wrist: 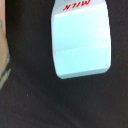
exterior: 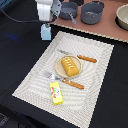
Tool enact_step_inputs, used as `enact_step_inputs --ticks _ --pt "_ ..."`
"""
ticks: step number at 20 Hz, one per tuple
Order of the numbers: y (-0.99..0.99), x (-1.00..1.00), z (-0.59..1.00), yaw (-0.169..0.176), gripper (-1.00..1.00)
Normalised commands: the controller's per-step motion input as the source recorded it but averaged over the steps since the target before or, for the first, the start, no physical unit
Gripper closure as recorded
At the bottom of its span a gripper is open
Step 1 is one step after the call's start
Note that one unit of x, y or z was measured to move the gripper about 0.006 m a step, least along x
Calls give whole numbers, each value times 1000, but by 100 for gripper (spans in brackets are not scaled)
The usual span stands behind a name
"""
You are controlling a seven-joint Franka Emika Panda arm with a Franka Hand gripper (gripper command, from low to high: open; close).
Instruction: Place the bread, butter, and milk from the table onto the serving area.
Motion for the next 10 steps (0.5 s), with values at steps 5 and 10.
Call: enact_step_inputs --ticks 5,10 --pt "-155 -142 -343 51 -100" --pt "-124 -230 -367 60 -100"
